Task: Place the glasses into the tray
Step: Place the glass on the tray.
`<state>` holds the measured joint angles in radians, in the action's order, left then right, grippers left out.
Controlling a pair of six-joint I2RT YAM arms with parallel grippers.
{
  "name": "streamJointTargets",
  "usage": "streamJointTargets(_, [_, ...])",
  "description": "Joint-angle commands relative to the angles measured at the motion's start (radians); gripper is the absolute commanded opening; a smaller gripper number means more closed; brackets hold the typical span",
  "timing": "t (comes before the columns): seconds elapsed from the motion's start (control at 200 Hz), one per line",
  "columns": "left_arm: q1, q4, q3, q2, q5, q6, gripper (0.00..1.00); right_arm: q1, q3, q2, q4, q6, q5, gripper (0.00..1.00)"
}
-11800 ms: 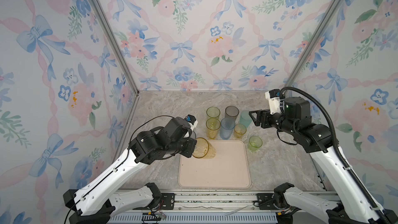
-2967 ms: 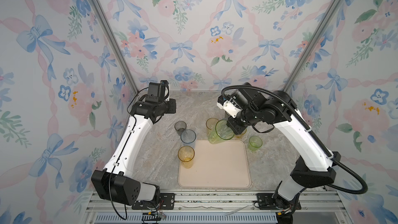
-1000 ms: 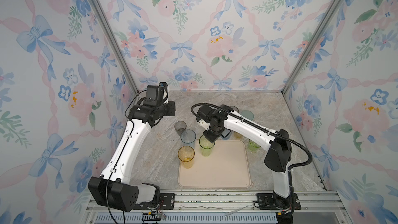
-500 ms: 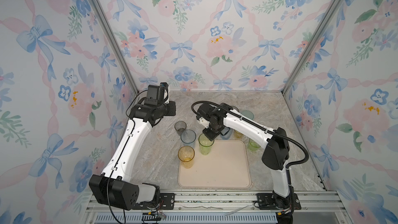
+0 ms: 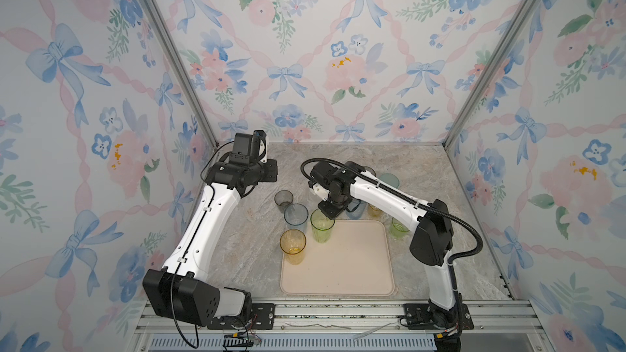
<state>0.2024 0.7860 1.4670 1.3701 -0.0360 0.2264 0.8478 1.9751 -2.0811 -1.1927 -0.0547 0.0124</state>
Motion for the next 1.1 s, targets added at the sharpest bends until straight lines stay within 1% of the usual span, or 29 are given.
streamJointTargets(0.0, [-0.008,0.000,0.032,0.007,-0.016,-0.022,0.29,-0.009,0.046,-0.010,-0.013,0.006,-0.002,0.29])
streamJointTargets(0.085, [-0.008,0.001,0.030,0.007,-0.015,-0.022,0.29,-0.010,0.055,-0.009,-0.017,0.007,-0.007,0.31])
streamJointTargets(0.44, [-0.009,0.000,0.024,0.003,-0.015,-0.021,0.29,-0.007,0.081,0.026,-0.041,0.006,-0.036,0.31])
streamJointTargets(0.645, [-0.009,-0.001,0.020,0.003,-0.014,-0.018,0.28,-0.004,0.077,0.065,-0.058,0.005,-0.038,0.34])
streamJointTargets(1.096, [-0.008,0.000,0.013,0.001,-0.014,-0.007,0.29,0.004,0.110,0.160,-0.085,-0.005,-0.051,0.35])
